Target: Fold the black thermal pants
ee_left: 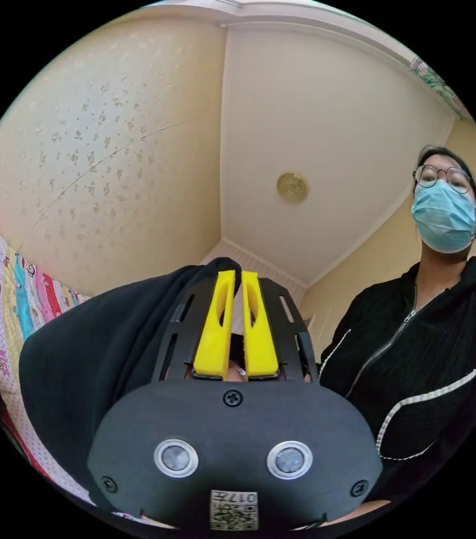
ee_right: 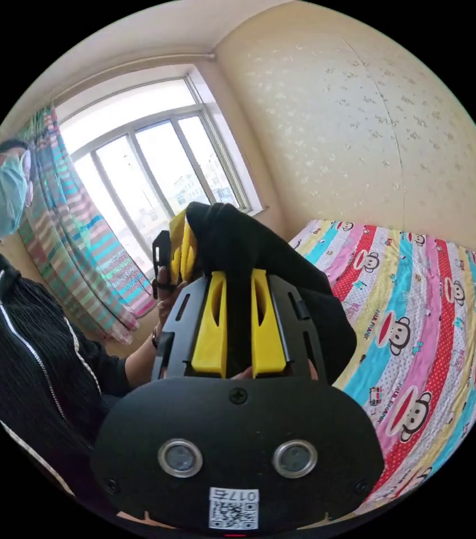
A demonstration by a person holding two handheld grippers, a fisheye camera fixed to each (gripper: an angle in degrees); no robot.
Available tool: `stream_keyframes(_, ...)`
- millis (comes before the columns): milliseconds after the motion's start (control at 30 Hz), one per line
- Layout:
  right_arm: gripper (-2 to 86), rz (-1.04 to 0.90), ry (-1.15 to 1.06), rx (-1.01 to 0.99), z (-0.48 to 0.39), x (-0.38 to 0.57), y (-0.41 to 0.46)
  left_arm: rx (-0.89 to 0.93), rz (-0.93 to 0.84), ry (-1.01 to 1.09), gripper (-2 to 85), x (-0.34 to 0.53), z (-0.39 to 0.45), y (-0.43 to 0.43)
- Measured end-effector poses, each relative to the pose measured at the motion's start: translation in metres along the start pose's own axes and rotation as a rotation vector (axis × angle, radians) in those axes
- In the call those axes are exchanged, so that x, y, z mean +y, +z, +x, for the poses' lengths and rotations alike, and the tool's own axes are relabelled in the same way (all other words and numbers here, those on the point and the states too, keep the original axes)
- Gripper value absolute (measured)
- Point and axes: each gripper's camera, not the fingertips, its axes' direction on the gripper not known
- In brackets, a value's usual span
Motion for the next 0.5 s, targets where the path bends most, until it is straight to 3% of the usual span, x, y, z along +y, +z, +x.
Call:
stream_keyframes(167,7.4,0.201,0.136,-0.244,0.029,-0.011,-0.088,0.253,0.149,0.076,-0.8,0.022,0.024,-0.013)
stream_keyframes(267,7.4,0.264,0.074,-0.305,0.030,-0.024,-0.140,0.086,0.165,0.054,-0.7,0.039,0.033,-0.033)
stream_keyframes(367,7.5,0.311,-0.035,-0.342,0.020,-0.043,-0.194,-0.147,0.016,0.042,0.5,0.057,0.039,-0.040)
stream_keyframes(500,7.5,0.370,-0.170,-0.379,0.005,-0.065,-0.259,-0.289,-0.102,-0.070,9.4,0.100,0.026,-0.034)
